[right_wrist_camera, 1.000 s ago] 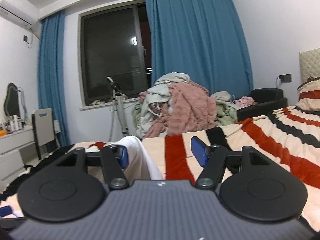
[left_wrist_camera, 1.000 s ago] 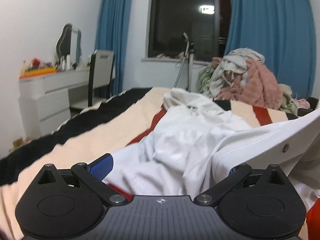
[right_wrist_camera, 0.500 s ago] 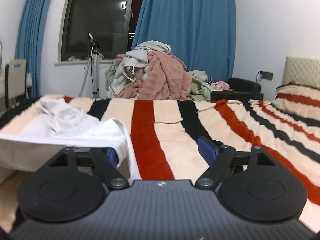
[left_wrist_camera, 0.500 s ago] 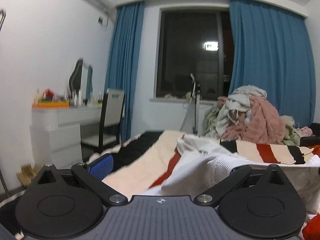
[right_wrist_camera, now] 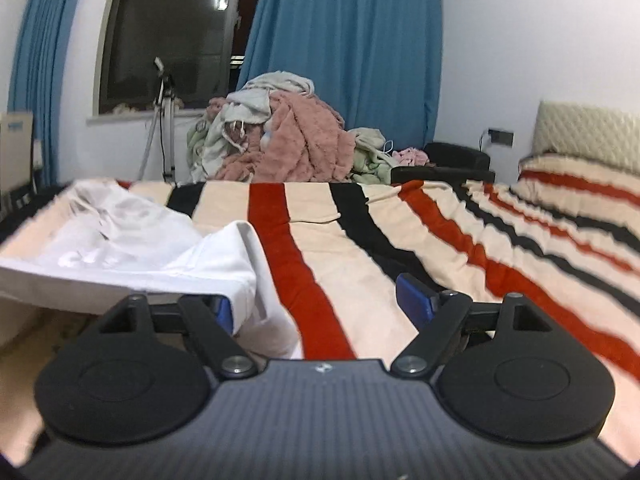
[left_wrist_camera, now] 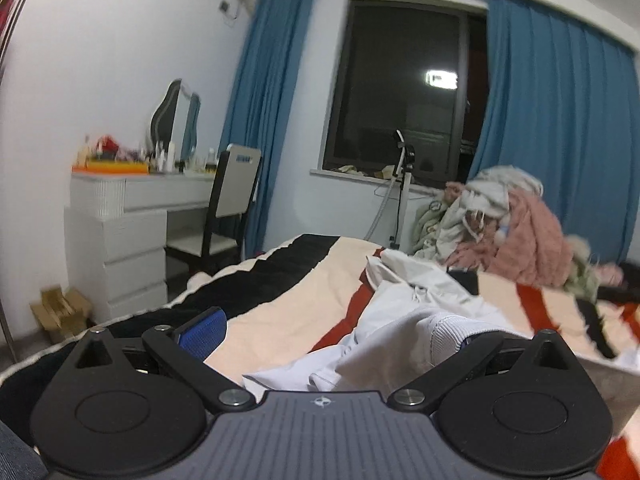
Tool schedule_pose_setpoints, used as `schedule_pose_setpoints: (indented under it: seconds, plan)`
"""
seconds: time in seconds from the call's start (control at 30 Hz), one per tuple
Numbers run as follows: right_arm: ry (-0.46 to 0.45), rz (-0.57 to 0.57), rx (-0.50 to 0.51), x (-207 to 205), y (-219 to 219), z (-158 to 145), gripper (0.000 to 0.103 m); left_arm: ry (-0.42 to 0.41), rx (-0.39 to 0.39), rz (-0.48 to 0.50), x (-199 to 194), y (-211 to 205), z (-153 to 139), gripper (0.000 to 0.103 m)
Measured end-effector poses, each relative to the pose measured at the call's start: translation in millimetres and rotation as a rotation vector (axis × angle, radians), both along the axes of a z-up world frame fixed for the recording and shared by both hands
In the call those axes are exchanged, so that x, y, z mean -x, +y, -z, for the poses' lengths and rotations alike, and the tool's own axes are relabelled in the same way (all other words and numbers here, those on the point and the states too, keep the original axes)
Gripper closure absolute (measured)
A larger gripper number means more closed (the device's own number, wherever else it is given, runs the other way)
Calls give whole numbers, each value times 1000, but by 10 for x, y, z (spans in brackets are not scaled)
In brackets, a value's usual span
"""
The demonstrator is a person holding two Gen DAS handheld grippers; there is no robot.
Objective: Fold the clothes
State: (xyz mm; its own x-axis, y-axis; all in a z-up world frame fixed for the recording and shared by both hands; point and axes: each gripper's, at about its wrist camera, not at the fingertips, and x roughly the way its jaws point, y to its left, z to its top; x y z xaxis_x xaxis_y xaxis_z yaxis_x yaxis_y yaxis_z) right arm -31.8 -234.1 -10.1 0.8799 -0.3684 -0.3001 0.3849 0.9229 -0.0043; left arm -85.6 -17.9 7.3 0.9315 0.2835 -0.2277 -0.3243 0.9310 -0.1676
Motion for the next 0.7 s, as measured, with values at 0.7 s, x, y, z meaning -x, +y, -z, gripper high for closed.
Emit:
schedule_pose_setpoints:
  seconds: [0.7]
  plan:
    - [-439, -142, -260, 820, -101, -2848, 21, -405, 65, -26, 781, 358, -2879, 0]
